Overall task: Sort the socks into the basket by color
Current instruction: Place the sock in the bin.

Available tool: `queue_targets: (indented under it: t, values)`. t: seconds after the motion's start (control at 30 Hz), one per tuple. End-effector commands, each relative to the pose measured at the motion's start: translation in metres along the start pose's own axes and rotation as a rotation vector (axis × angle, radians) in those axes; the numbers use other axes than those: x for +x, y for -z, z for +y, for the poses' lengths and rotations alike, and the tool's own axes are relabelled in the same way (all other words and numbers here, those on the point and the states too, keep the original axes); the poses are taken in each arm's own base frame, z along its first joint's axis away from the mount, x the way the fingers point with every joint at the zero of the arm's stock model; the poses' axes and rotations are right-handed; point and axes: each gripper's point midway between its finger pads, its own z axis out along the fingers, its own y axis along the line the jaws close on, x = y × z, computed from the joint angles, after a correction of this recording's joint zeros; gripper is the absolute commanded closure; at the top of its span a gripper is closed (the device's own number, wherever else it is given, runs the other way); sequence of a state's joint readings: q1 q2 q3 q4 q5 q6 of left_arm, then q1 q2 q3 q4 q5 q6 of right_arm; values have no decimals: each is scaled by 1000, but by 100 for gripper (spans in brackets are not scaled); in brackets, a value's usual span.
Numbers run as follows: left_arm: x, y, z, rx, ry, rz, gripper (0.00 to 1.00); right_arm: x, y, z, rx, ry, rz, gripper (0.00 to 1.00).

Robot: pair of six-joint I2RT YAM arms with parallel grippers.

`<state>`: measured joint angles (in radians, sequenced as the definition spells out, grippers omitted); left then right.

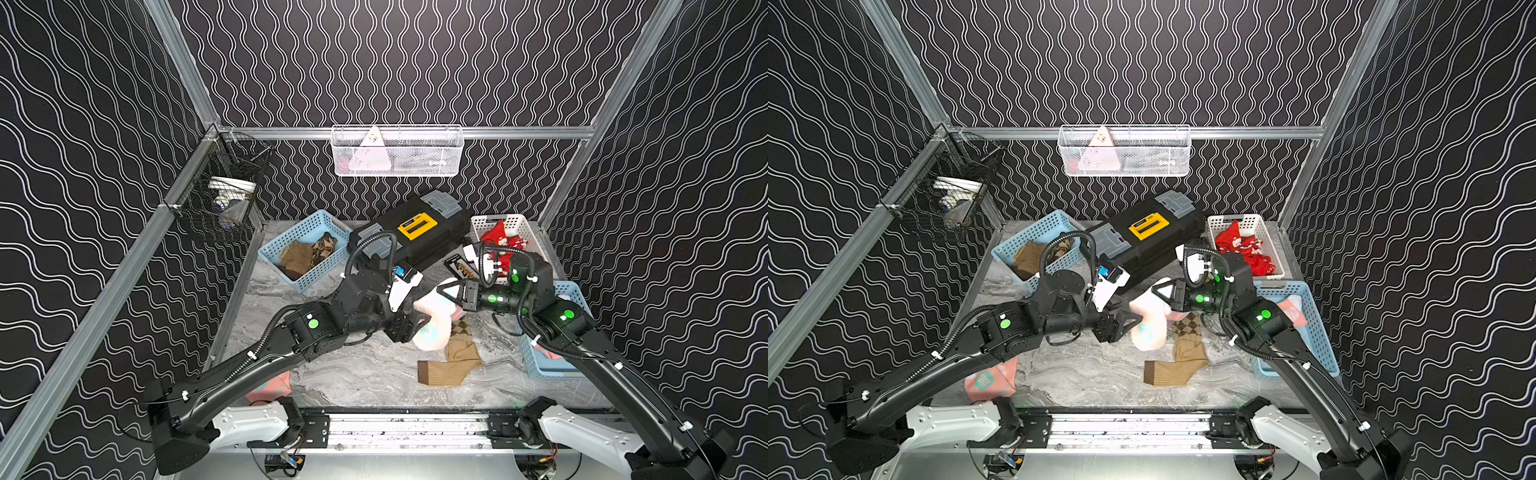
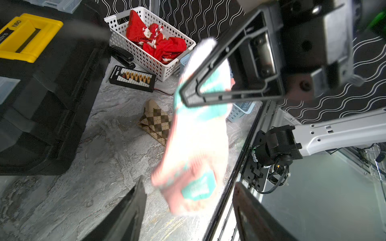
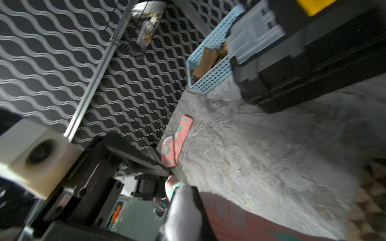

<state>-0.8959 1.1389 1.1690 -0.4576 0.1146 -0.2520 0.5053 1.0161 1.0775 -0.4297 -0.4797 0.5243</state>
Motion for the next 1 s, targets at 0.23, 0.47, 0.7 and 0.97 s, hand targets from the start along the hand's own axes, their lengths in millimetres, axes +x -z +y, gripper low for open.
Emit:
queue_targets:
  t: [0.23, 0.47, 0.7, 0.97]
  values:
    - [15, -9, 10, -34, 49, 15, 30, -50, 98, -146, 781, -182, -240, 100]
    - [21, -13, 9, -18, 42, 37, 30, -57, 172, -215, 1193, -307, -403, 100]
    - [28, -15, 7, 0, 26, 49, 30, -46, 214, -257, 1412, -425, -463, 100]
    - [31, -15, 8, 2, 23, 51, 30, -14, 215, -316, 1432, -589, -436, 100]
